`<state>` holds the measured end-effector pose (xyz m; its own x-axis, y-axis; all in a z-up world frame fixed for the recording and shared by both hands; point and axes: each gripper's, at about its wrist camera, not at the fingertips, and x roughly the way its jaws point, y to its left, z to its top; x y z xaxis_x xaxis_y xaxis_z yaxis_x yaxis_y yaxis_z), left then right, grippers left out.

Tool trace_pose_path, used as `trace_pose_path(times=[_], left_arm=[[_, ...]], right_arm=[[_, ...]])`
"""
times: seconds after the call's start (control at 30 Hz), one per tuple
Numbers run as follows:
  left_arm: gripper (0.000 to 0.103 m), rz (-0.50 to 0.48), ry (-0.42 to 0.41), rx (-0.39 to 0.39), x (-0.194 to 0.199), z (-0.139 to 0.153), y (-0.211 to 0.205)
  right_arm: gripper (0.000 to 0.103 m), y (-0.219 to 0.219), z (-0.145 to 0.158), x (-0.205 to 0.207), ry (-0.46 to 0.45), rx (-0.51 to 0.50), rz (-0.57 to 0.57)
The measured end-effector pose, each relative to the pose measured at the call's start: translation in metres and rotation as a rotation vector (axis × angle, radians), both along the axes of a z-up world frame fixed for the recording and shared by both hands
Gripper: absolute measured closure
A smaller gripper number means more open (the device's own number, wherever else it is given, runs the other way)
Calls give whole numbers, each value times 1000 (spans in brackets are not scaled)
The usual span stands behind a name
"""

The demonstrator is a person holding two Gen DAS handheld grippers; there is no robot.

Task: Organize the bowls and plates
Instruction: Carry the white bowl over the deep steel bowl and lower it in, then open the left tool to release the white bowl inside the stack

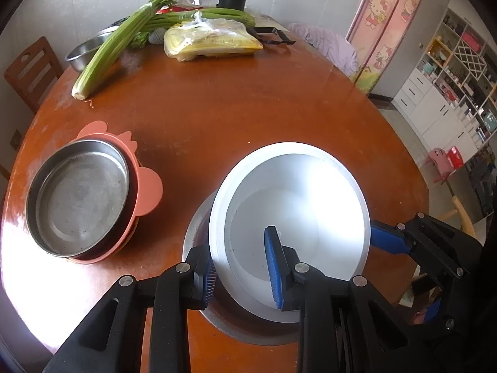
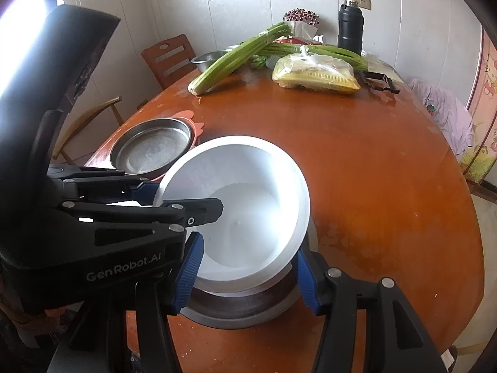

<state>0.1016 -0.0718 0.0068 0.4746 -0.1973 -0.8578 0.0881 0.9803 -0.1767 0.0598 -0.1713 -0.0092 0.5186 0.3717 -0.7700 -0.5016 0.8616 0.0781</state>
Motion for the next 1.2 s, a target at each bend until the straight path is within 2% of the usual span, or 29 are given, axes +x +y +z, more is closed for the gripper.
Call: trace_pose_path(times=[1.2], left_arm=[[74,-10,-14,40,-4,0,1]], right_arm=[[46,-7,5,0,-35,-21,-7]])
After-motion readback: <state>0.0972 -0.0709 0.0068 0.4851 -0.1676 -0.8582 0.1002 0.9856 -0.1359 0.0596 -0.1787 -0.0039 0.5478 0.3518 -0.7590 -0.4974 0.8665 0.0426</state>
